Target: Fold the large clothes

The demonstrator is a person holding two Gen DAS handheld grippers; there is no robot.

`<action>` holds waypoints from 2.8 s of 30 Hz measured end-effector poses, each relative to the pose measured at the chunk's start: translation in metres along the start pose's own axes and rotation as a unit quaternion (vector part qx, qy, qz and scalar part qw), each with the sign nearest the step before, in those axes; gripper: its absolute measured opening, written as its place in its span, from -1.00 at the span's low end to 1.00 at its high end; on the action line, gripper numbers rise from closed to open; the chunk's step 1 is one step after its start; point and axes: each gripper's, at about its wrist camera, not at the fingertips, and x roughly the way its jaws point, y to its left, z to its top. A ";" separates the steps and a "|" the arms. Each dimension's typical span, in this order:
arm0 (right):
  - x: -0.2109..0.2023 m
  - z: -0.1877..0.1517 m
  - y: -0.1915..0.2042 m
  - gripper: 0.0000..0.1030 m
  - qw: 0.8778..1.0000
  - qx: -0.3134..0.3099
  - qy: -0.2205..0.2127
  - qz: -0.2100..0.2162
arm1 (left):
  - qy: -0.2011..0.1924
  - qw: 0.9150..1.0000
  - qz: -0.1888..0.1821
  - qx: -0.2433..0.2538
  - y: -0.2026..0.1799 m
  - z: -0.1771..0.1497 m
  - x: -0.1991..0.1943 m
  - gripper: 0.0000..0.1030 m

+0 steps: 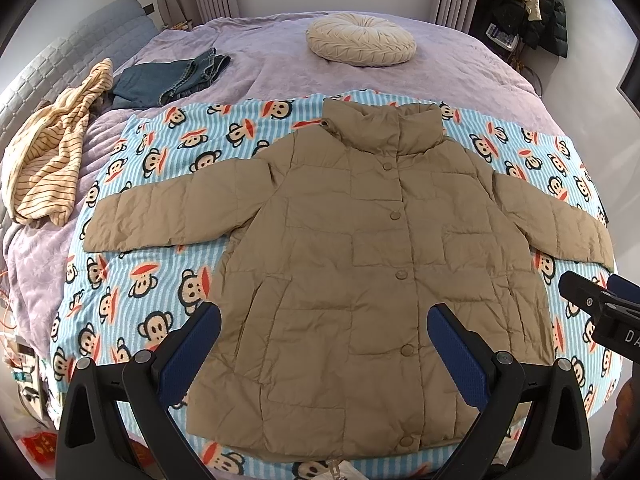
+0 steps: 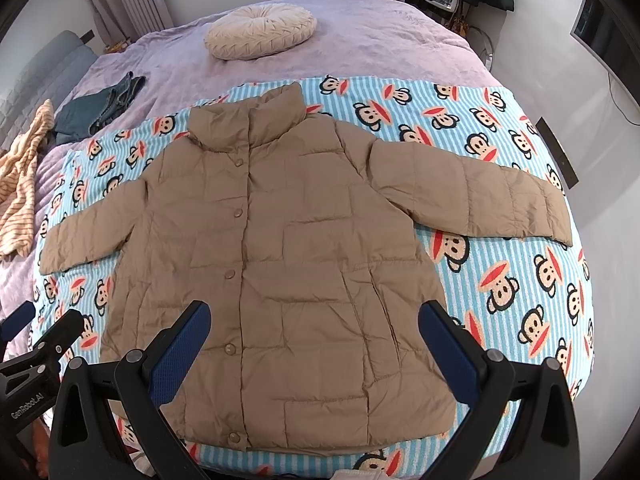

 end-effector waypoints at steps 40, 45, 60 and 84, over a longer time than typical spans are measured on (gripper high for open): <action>0.196 -0.001 0.180 1.00 0.978 -0.042 0.117 0.170 | -0.047 0.901 -0.121 -0.415 0.391 0.016 0.277 1.00; 0.207 0.025 0.201 1.00 0.973 -0.020 0.092 0.211 | -0.073 0.903 -0.067 -0.419 0.410 0.037 0.279 0.52; 0.296 0.059 0.298 -0.73 0.944 0.007 0.118 0.307 | -0.155 0.952 -0.111 -0.241 0.360 0.090 0.196 -0.76; 0.216 0.042 0.030 -0.71 0.986 0.108 0.035 0.120 | -0.058 0.979 -0.155 0.121 -0.043 0.071 0.250 -0.26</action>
